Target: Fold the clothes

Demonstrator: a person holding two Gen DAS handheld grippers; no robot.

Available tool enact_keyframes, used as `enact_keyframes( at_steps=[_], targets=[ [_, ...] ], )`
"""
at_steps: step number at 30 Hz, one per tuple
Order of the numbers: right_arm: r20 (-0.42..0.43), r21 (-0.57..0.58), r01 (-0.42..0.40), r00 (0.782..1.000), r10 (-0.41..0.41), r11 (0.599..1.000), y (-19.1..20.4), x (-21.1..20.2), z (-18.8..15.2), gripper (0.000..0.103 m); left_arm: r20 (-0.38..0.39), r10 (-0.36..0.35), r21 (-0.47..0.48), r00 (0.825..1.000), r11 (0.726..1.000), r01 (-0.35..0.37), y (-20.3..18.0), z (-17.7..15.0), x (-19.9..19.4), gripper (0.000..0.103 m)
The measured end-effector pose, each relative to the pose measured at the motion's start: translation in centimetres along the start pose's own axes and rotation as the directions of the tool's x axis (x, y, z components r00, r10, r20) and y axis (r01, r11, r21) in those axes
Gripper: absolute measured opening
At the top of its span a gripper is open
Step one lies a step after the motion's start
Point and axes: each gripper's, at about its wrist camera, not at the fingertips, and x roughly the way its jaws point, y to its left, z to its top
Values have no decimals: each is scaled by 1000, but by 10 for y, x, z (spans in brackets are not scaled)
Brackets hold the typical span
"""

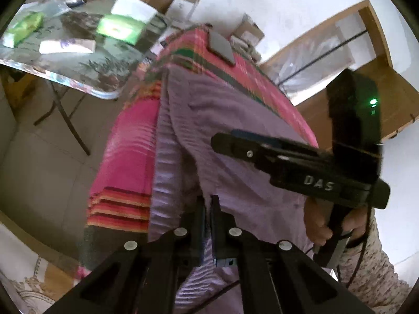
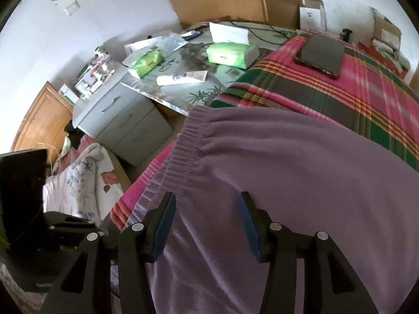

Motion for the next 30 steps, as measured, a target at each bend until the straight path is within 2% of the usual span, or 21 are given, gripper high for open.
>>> enact_keyframes(
  at_steps=[4, 6, 7, 14, 19, 25, 30],
  targets=[
    [6, 5, -11, 1000, 11, 1000, 4, 4, 4, 51, 42, 30, -8, 999, 1000, -30, 4, 3, -11, 3],
    [20, -15, -13, 1000, 13, 1000, 11, 6, 7, 51, 53, 13, -18, 999, 1000, -12, 7, 5, -15, 3],
    [30, -25, -14, 999, 15, 1000, 15, 7, 8, 51, 57, 35, -20, 998, 999, -34, 8, 5, -16, 3],
    [19, -37, 4, 1000, -4, 999, 21, 25, 13, 51, 31, 60, -39, 998, 998, -59, 17, 3, -6, 3],
    [17, -26, -12, 1000, 13, 1000, 17, 21, 12, 51, 20, 73, -57, 997, 996, -72, 21, 2, 0, 3],
    [77, -10, -32, 996, 33, 999, 6, -20, 6, 52, 24, 169, 20, 985, 985, -169, 5, -1, 2, 6],
    [143, -10, 35, 989, -33, 999, -21, -78, -8, 52, 7, 225, 49, 974, 973, -225, -5, 1, 3, 10]
  ],
)
